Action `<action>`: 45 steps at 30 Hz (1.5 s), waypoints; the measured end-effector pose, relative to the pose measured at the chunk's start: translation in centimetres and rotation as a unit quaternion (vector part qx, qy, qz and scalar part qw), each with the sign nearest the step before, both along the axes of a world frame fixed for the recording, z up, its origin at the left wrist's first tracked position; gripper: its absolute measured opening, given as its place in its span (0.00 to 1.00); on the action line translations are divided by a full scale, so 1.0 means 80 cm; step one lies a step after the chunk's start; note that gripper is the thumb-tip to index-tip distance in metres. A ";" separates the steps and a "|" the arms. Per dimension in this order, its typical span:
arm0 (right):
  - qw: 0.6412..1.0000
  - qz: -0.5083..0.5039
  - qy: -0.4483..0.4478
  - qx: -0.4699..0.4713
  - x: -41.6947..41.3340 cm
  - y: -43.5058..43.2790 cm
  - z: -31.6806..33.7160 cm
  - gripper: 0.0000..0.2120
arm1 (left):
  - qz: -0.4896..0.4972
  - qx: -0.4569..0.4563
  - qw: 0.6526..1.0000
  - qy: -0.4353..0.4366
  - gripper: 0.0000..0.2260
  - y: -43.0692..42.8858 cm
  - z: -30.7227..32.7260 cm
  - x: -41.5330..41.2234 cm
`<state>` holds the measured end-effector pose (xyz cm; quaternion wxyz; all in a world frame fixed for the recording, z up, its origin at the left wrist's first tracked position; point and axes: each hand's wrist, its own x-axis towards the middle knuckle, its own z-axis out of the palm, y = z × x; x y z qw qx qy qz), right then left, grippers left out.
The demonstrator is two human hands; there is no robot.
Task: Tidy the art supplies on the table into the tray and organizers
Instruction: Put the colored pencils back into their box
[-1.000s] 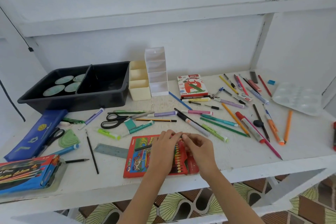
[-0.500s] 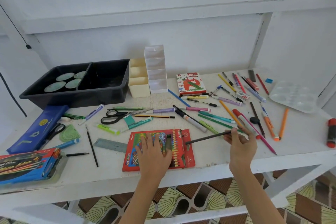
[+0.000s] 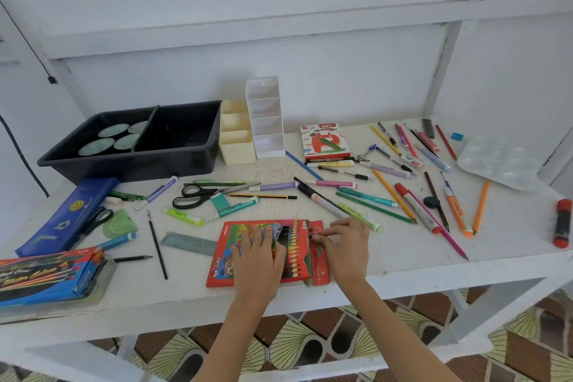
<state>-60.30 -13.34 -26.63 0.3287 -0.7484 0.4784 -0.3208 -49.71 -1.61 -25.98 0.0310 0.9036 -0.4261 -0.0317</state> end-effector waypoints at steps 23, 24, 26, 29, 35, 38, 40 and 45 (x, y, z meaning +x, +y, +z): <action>0.946 0.190 0.217 -0.147 -0.014 0.007 -0.005 0.26 | 0.033 -0.053 0.998 0.022 0.31 -0.001 -0.018 -0.010; 0.958 0.167 0.189 -0.133 -0.013 0.001 0.002 0.21 | 0.035 -0.060 0.997 0.021 0.29 -0.001 -0.017 -0.009; 0.981 0.082 0.117 -0.132 -0.012 -0.017 0.012 0.14 | 0.070 -0.133 0.987 0.063 0.23 -0.005 -0.009 -0.008; 0.985 0.011 0.116 -0.124 -0.005 -0.052 0.019 0.11 | 0.086 -0.236 0.962 0.107 0.18 -0.016 0.009 -0.002; 0.951 0.080 0.283 -0.099 0.032 -0.105 0.045 0.10 | 0.045 -0.303 0.939 0.158 0.14 -0.049 0.029 0.032; 0.939 0.102 0.325 -0.055 0.051 -0.115 0.052 0.13 | 0.009 -0.310 0.937 0.162 0.13 -0.067 0.034 0.052; 0.931 0.105 0.348 -0.039 0.060 -0.120 0.051 0.13 | -0.016 -0.303 0.939 0.160 0.12 -0.084 0.037 0.069; 0.955 0.068 0.289 -0.022 0.061 -0.127 0.036 0.06 | -0.067 -0.273 0.953 0.115 0.12 -0.142 0.049 0.113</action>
